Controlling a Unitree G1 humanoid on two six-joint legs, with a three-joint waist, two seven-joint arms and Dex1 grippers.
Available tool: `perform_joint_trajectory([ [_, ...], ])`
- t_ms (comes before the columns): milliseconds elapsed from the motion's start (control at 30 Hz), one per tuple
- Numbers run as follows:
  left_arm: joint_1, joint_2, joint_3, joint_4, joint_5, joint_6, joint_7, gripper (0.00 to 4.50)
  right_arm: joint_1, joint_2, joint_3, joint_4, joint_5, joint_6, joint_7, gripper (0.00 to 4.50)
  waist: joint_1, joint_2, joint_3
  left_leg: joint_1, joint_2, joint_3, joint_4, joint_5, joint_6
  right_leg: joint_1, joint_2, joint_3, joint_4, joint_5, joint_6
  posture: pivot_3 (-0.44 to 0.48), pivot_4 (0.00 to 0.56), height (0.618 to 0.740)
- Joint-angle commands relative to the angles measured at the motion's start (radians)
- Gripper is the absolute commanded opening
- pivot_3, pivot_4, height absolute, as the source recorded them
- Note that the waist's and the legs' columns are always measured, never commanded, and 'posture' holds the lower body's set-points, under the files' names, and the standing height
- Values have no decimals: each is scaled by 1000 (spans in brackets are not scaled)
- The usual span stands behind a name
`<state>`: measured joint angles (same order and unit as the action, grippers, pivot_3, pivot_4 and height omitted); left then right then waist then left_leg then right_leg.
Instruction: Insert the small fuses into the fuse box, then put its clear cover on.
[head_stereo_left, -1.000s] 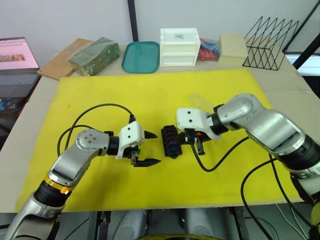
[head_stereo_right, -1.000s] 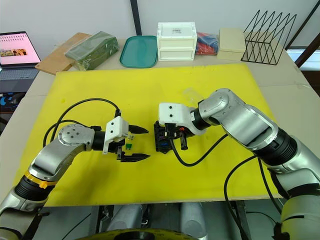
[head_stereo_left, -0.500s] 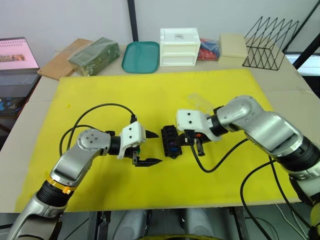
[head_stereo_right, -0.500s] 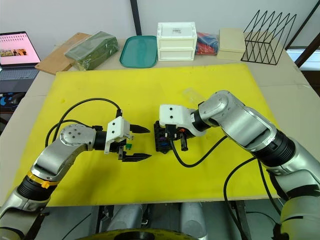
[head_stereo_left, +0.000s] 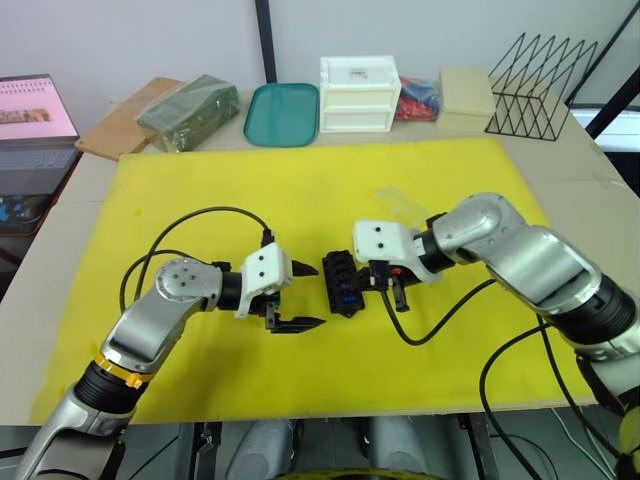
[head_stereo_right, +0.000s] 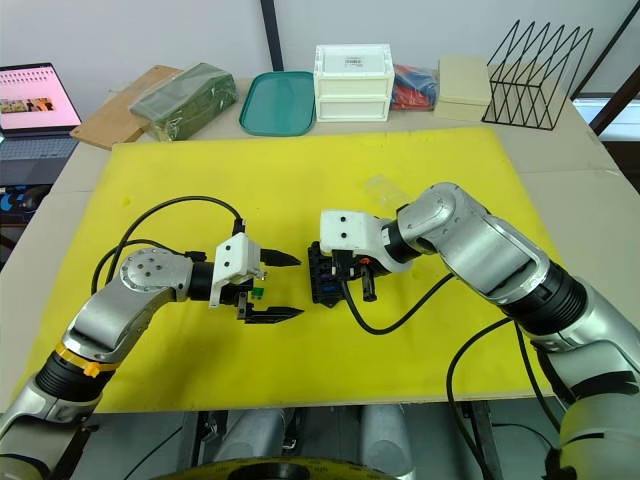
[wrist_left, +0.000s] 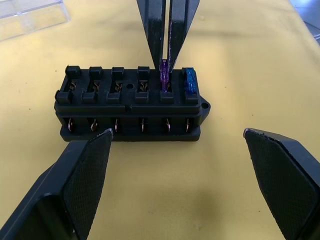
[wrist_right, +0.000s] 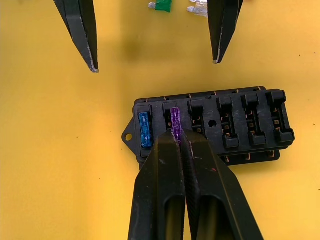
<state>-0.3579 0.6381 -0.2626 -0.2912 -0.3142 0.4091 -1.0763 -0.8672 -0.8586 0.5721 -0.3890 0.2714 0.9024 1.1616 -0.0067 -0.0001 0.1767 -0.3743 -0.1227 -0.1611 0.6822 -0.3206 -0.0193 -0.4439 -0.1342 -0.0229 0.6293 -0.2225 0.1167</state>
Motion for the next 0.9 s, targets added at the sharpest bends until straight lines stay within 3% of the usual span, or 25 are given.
perform_joint_trajectory([
  [33,-7,0,6,-37,-3,-4,2,4408,-1,1,-27,-31,0,-1,15,0,0,0,0,0,0,0,0,0,0,0,0,0,0,0,0,0,150,740],
  [900,0,-1,3,-48,-6,1,8,4408,-14,0,-61,-60,19,28,37,0,0,0,0,0,0,0,0,0,0,0,0,0,0,0,0,0,150,740],
])
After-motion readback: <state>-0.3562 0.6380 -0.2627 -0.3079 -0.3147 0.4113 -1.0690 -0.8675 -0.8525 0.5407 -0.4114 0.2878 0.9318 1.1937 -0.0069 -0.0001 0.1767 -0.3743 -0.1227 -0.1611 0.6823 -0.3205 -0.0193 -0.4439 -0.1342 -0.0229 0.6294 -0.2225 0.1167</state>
